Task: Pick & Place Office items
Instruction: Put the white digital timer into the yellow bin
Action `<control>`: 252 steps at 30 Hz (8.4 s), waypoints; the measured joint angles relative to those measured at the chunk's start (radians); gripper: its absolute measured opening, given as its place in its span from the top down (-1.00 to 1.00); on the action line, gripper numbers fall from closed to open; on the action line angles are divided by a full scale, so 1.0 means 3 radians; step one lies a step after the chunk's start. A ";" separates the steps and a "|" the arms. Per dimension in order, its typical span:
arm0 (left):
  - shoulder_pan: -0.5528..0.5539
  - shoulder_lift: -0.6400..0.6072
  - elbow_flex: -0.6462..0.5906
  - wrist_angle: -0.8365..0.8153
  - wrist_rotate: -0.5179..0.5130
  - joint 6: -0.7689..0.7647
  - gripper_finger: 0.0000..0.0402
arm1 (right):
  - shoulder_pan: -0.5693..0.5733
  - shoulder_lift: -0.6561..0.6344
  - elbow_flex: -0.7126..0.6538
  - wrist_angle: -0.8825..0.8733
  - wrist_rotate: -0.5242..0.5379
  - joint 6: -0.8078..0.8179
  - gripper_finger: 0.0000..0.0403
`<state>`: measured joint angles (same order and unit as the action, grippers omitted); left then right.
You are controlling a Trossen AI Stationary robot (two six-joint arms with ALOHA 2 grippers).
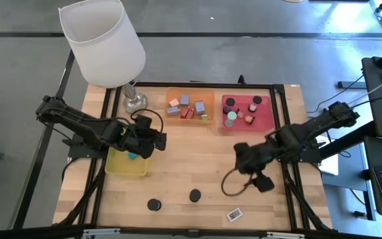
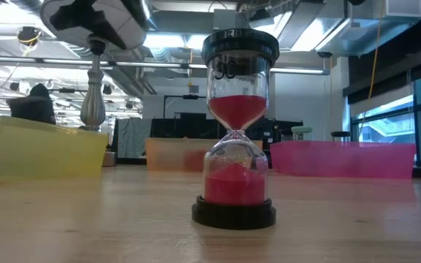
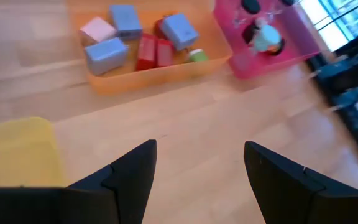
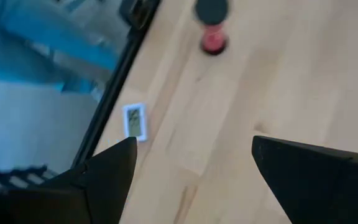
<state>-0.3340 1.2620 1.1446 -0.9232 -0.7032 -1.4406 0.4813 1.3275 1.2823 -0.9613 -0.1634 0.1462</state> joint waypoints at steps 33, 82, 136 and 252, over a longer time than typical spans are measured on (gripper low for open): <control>-0.0497 -0.0006 0.0000 0.1326 0.0104 0.1210 -0.19 | 0.1281 0.2088 0.0001 0.0925 0.0537 0.1162 -0.60; -0.0441 -0.0009 0.0000 0.2517 0.0134 0.0860 -0.19 | 0.0599 0.0221 -0.0004 0.0044 0.2996 0.2596 0.20; 0.0882 0.1070 -0.0001 0.3015 0.2134 0.0159 0.09 | -0.0931 0.0510 0.0003 0.0861 0.1130 0.0412 0.20; 0.1125 -0.0120 -0.1428 -0.0786 0.1590 0.0132 0.61 | -0.1164 -0.0260 0.0000 -0.0342 0.1896 0.0883 -0.57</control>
<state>0.0036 1.2260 0.7162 -1.1591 -0.2262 -1.4010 0.1322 1.2495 1.2823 -1.0638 0.4053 0.4110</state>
